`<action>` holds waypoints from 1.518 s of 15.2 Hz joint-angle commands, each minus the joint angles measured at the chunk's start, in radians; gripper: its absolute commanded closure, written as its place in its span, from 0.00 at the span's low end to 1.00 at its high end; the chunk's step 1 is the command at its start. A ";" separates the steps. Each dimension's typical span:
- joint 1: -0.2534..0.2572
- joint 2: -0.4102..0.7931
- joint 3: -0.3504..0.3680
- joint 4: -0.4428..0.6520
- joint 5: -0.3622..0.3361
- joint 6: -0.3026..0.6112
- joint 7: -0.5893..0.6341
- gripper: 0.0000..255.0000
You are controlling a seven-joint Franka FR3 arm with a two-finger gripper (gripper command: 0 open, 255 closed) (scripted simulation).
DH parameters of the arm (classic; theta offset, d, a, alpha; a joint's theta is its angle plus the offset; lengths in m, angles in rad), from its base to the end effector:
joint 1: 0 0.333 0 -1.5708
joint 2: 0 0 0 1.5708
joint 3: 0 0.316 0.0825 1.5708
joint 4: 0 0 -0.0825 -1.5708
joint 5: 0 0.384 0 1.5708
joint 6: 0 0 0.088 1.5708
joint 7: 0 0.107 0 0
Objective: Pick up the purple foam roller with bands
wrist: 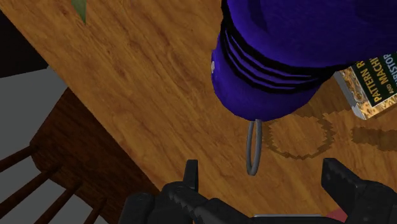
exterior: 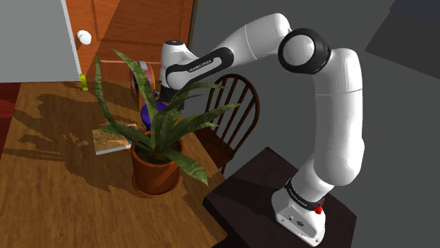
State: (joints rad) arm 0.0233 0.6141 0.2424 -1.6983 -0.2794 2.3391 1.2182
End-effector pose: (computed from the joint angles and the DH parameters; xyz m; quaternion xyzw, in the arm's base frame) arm 0.6625 0.1573 0.2507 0.9185 -0.3931 0.0419 0.0074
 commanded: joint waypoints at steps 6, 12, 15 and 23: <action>0.032 0.168 -0.042 0.162 -0.020 0.004 0.049 0.00; 0.036 0.200 -0.049 0.165 -0.027 0.033 0.055 1.00; 0.036 0.199 -0.049 0.163 -0.027 0.034 0.055 1.00; 0.034 0.182 -0.045 0.164 -0.023 0.016 0.051 1.00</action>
State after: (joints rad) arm 0.0586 0.8039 0.1954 -1.5339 -0.3044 2.3610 1.2721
